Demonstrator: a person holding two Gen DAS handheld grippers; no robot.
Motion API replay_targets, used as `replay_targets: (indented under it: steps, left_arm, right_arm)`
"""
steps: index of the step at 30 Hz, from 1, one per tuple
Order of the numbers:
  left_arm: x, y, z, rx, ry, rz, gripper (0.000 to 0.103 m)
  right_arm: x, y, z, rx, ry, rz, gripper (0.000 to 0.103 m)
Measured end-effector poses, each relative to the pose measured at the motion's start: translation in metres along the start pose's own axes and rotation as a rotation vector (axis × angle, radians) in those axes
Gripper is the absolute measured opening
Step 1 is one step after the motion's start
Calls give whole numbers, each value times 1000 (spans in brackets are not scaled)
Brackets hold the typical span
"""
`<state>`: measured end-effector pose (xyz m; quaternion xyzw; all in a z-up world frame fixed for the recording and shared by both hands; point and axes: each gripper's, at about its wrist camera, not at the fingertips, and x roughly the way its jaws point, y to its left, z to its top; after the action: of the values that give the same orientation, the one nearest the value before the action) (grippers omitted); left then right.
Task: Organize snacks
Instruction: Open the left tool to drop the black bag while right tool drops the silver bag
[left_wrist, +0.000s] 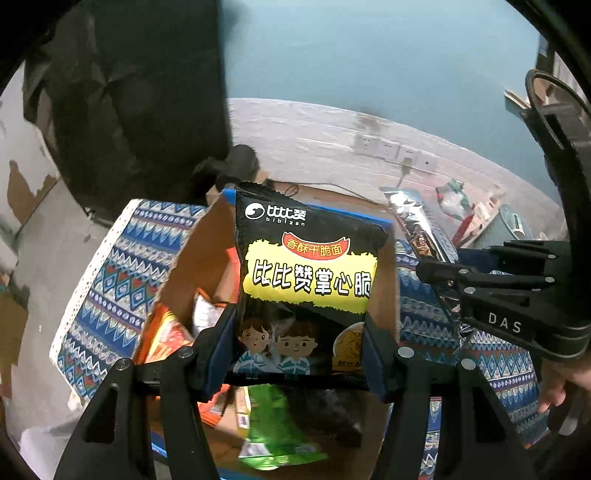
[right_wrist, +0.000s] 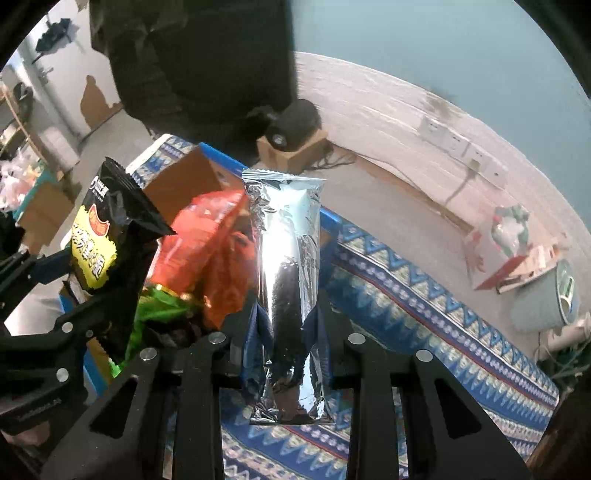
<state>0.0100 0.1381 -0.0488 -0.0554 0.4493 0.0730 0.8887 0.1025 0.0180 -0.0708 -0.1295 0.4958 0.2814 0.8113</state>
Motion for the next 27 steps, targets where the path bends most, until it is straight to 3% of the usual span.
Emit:
replay_targets:
  steps: [15, 23, 27]
  left_arm:
    - [17, 58, -3, -112, 51, 25, 62]
    - [25, 70, -5, -150, 89, 48, 64]
    - [22, 67, -5, -131, 87, 69, 78]
  right_arm:
    - [29, 40, 26, -24, 27, 73, 27]
    - [36, 54, 34, -27, 32, 116, 27]
    - [40, 59, 37, -28, 36, 129, 27]
